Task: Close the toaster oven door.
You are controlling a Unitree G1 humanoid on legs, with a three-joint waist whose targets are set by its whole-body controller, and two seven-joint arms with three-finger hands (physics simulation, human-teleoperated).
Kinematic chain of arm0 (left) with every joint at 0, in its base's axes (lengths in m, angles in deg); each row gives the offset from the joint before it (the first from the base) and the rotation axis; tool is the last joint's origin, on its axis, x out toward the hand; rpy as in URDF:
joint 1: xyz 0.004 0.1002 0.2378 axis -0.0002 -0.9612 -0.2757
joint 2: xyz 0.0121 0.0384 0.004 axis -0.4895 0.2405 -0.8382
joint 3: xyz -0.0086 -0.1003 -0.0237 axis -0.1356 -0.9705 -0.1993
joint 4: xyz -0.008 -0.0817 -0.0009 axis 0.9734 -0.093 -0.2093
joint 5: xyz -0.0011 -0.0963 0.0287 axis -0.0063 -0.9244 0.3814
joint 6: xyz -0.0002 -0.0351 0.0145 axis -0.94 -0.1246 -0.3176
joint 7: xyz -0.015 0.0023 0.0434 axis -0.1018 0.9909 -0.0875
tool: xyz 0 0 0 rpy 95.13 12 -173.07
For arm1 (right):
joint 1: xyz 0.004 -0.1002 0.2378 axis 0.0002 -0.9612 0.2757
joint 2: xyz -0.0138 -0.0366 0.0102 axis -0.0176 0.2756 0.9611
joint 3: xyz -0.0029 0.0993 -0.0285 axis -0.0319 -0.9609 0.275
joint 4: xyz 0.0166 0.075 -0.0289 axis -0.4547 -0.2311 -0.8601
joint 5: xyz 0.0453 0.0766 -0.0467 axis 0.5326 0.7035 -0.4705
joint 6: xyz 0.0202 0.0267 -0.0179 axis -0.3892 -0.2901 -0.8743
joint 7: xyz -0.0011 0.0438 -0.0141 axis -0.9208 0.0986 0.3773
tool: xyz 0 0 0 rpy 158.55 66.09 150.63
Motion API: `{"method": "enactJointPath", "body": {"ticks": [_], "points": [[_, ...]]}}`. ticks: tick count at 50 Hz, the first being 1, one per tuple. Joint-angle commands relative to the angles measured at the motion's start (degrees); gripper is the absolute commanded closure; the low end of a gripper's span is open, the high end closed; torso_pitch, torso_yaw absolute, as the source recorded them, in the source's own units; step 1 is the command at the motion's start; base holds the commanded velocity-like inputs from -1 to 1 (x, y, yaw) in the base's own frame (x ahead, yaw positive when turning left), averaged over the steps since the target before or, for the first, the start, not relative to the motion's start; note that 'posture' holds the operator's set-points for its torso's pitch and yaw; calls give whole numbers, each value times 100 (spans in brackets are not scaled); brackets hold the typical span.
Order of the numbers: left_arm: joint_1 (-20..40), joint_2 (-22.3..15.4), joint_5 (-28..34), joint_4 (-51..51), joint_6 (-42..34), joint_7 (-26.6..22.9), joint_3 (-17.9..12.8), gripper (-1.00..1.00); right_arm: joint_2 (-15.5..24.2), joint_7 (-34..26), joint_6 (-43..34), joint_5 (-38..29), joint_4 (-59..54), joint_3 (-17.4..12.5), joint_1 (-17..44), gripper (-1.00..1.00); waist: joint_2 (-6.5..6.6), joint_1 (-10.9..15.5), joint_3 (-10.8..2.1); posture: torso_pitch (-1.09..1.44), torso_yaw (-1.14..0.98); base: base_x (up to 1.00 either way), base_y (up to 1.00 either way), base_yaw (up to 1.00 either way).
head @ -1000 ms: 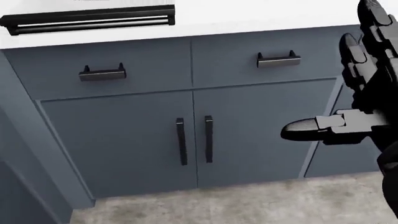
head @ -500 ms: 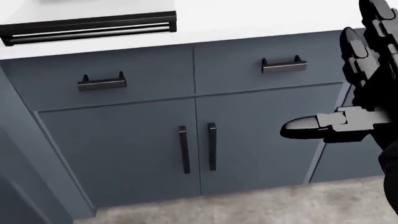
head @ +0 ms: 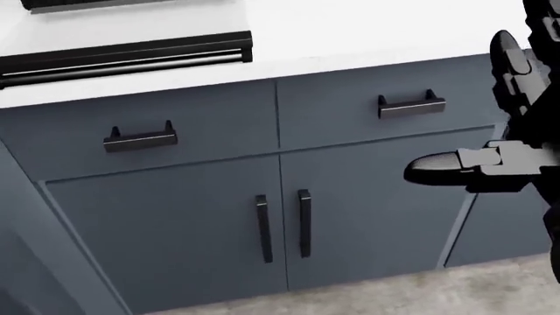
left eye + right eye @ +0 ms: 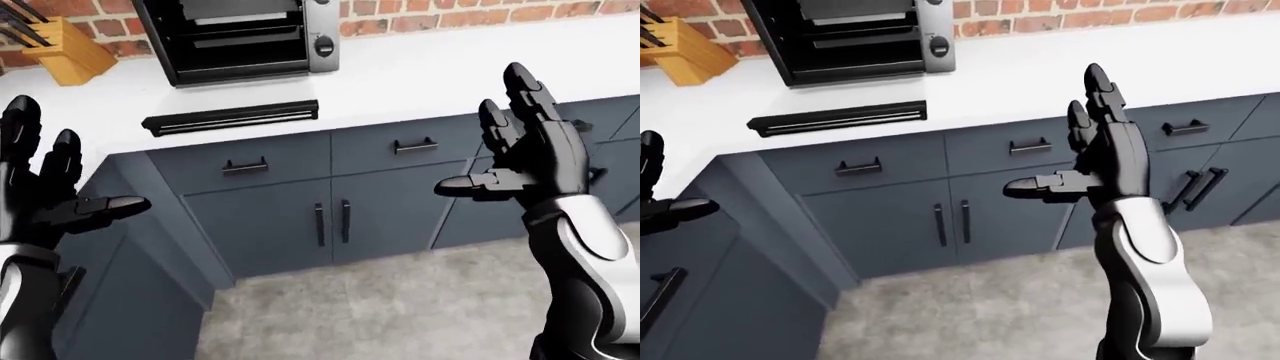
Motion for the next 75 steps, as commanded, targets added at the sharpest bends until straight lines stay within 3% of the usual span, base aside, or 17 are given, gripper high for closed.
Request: {"method": "enactJointPath", "body": {"ticks": [1,3,12,20,23,25,26,34,39,40,47,52,60,65,66,70,75], "points": [[82,-90,-16,-162,108,20,-64,-100,91,22,107,77,165,-37,123,-100,-48,24,-72,0,0,17,22,0],[86,-98,-23,-161,102,25,-73,-100,105,32,115,94,157,-35,122,-100,28,28,-34,0,0,18,23,0],[96,-118,-44,-173,81,42,-79,-100,155,105,70,182,166,-41,173,-100,-703,98,-55,0,0,17,23,0],[116,-139,-67,-189,62,48,-74,-100,191,151,22,227,178,-27,234,-100,-522,-4,-51,0,0,17,22,0],[114,-141,-76,-207,46,53,-77,-100,199,168,-3,252,185,-37,253,-100,-237,-51,-7,0,0,17,20,0],[113,-149,-92,-222,29,51,-92,-100,220,183,-34,273,193,-48,282,-100,195,-51,-142,0,0,17,20,0],[129,-172,-108,-219,8,56,-111,-100,237,193,-57,296,191,-63,314,-100,-5,5,-103,0,0,17,20,0],[128,-191,-120,-234,8,57,-116,-100,304,236,-69,380,189,-95,339,-100,-316,69,-22,0,0,17,19,0],[124,-187,-76,-192,65,32,-100,-100,299,236,-41,365,199,-69,308,-100,-769,101,-106,0,0,17,12,0],[124,-185,-71,-186,73,28,-96,-100,292,231,-25,358,198,-65,290,-100,-576,72,-59,0,0,16,9,0],[114,-188,-83,-192,60,28,-124,-100,259,210,-4,319,217,-50,250,-100,-444,6,-18,0,0,17,8,0],[104,-187,-90,-187,62,19,-136,-100,250,214,-15,322,227,-55,249,-100,67,-24,-140,0,0,17,9,0],[115,-200,-115,-188,40,37,-146,-100,257,251,-63,355,215,-82,290,-100,-279,72,-21,0,0,17,10,0],[131,-230,-159,-214,-1,59,-172,-100,286,282,-102,401,235,-95,336,-100,-789,110,-80,0,0,17,11,0],[134,-233,-159,-205,4,60,-172,-100,294,285,-109,409,241,-98,338,-100,-551,39,-73,0,0,17,11,0],[107,-273,-228,-220,-32,79,-265,-100,343,320,-143,472,237,-130,392,-100,-614,29,-113,0,0,17,11,0],[127,-335,-287,-197,-55,123,-311,-100,377,342,-110,493,201,-131,401,-100,-276,-25,-6,0,0,17,11,0]]}}
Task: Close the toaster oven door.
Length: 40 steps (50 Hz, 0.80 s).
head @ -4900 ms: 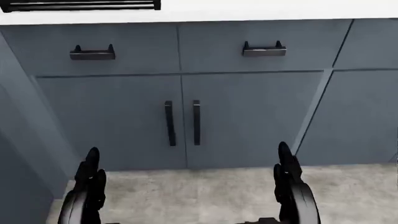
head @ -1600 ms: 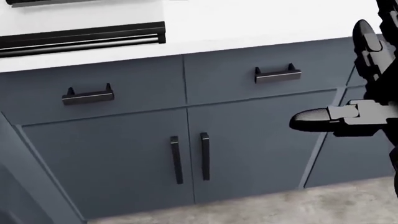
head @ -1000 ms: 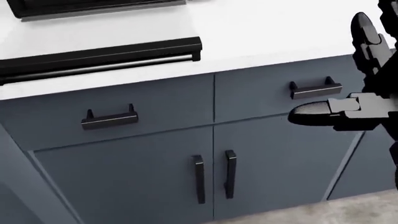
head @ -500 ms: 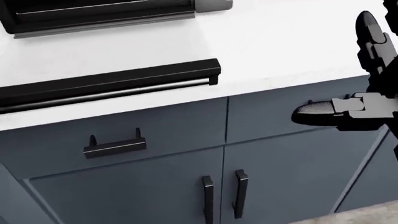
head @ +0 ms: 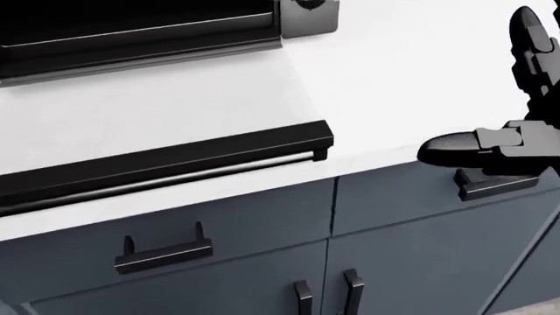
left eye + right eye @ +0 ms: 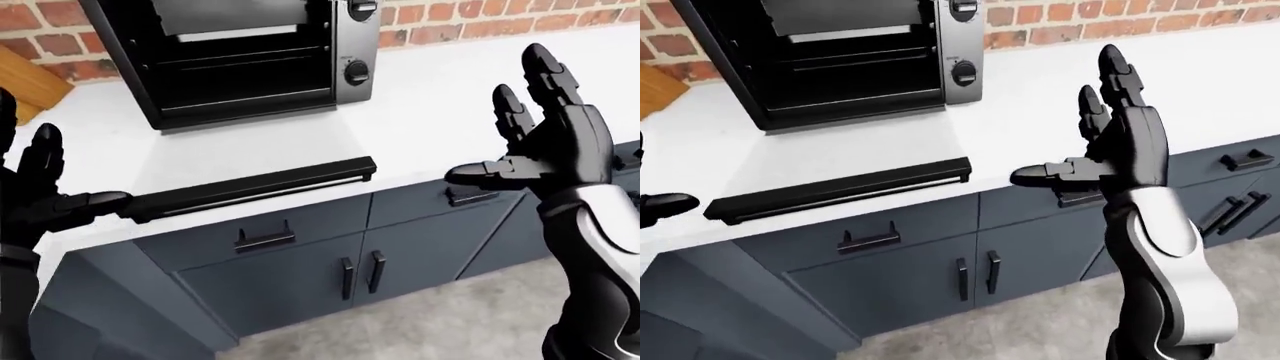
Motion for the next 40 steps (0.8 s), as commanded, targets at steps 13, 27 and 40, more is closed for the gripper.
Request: {"method": "enactJointPath", "body": {"ticks": [13,27,40], "points": [[99,-186,-148,-114,71,117,-119,-100,89,46,79,107,73,10,223,-100,-195,129,-72,0,0,17,11,0],[68,-231,-156,-8,148,82,-152,-100,145,114,48,157,59,12,264,-100,25,12,-45,0,0,16,10,0],[71,-258,-164,5,147,87,-185,-100,172,131,29,220,58,-12,289,-100,-291,137,-113,0,0,6,7,0]]}}
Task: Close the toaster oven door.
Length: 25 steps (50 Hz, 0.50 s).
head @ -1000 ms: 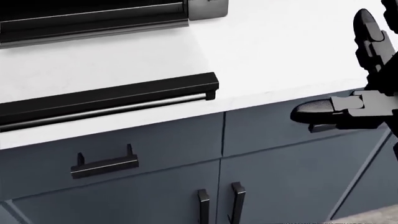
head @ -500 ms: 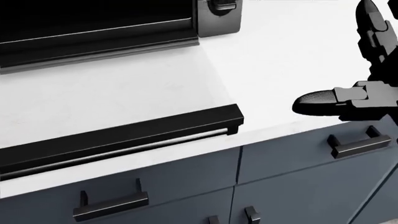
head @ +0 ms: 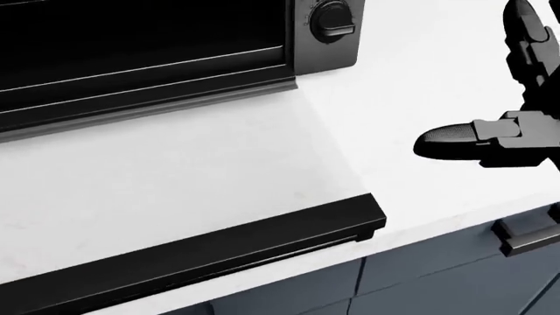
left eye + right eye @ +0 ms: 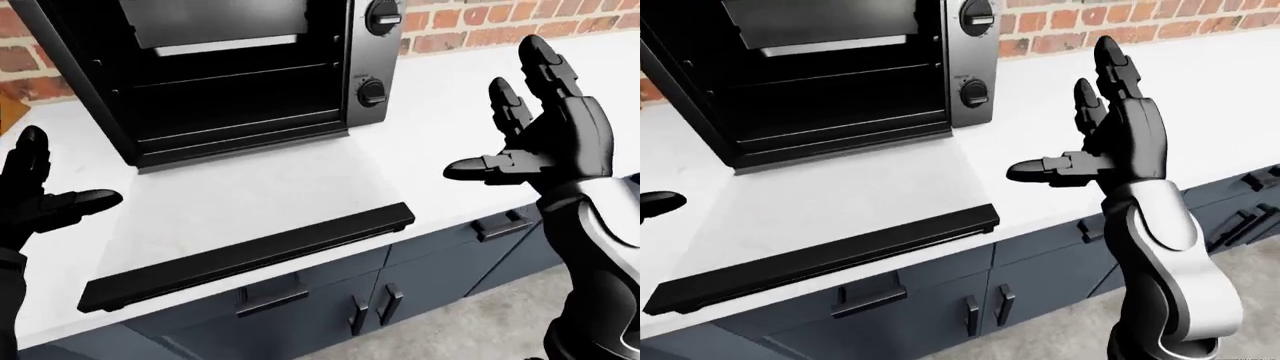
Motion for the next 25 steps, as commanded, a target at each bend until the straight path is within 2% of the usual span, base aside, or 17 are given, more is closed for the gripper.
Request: {"method": "enactJointPath", "body": {"ticks": [1,2,3,6,10,14,15,25], "points": [[107,-102,-35,-159,147,-15,-48,-100,70,12,156,-17,56,-64,101,-100,-39,-14,-100,0,0,5,7,0],[116,-115,-43,-152,142,-12,-52,-100,76,20,198,-37,30,-58,119,-100,-231,-21,-157,0,0,5,6,0],[115,-117,-43,-146,149,-11,-51,-100,84,32,228,-55,0,-57,135,-100,71,-47,1,0,0,0,0,0],[116,-128,-49,-139,155,-10,-56,-100,124,-55,439,-212,-60,15,93,-100,149,-32,-70,0,0,0,0,0],[109,-131,-46,-130,169,-17,-54,-100,61,21,290,-210,-134,-50,206,-100,209,-46,-82,0,0,0,0,0],[104,-131,-31,-128,184,-32,-50,-100,109,134,629,-802,-302,138,203,-100,227,-52,-63,0,0,0,0,0],[105,-133,-30,-129,182,-34,-52,-100,5,120,707,-722,-298,65,222,-100,228,-53,-59,0,0,0,0,0],[121,-157,-57,-164,133,-25,-71,-100,135,98,759,-715,-377,-25,294,-100,236,-69,-39,0,0,0,0,0]]}}
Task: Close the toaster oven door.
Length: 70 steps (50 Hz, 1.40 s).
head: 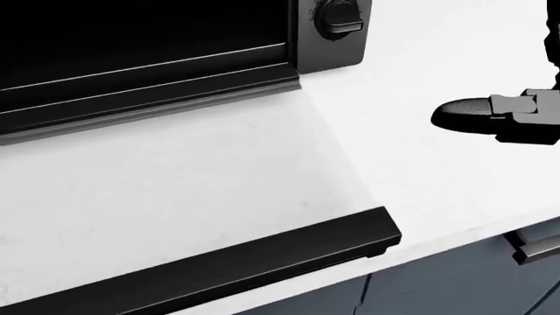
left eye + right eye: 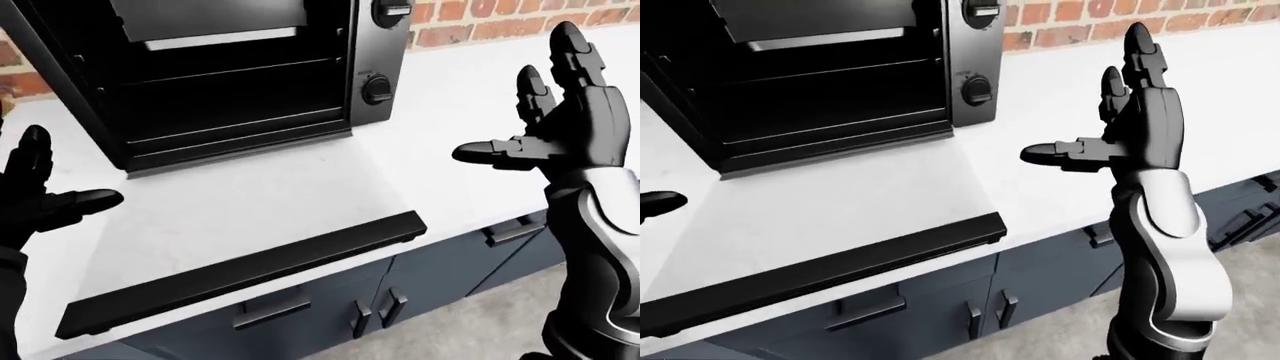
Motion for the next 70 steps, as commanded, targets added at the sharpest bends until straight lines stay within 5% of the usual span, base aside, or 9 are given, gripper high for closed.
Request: {"method": "enactJointPath", "body": {"ticks": [1,7,11,14,16,20,23,41,70], "points": [[108,-128,-19,-166,165,-4,-93,-100,123,-31,203,-34,156,-31,140,-100,47,164,-210,0,0,0,0,100],[115,-142,-26,-163,161,-4,-97,-100,129,9,112,-4,201,-70,202,-100,-51,159,-75,0,0,0,0,100],[111,-140,-18,-159,171,-6,-92,-100,129,29,122,28,202,-89,187,-100,-390,194,24,0,0,0,0,100],[110,-138,-17,-161,170,-7,-92,-100,151,92,106,61,175,-101,198,-100,-403,230,-24,0,0,0,0,100],[108,-136,-10,-159,175,-11,-89,-100,161,139,134,-85,92,-38,195,-100,-366,201,-96,0,0,0,0,93],[106,-135,-4,-140,190,-24,-95,-100,110,217,5,-39,50,-94,204,-100,-156,50,7,0,0,0,0,0],[103,-135,0,-135,198,-28,-96,-100,102,266,-47,42,40,-142,227,-100,212,-53,-63,0,0,0,0,0],[128,-186,25,-45,270,-64,-134,-100,436,1069,-413,902,-448,-300,534,-100,13,27,-104,0,0,0,0,0],[323,-557,-4,394,207,22,-215,-100,736,-179,841,-672,-1959,121,1033,-100,11,-2,-119,0,0,0,0,0]]}}
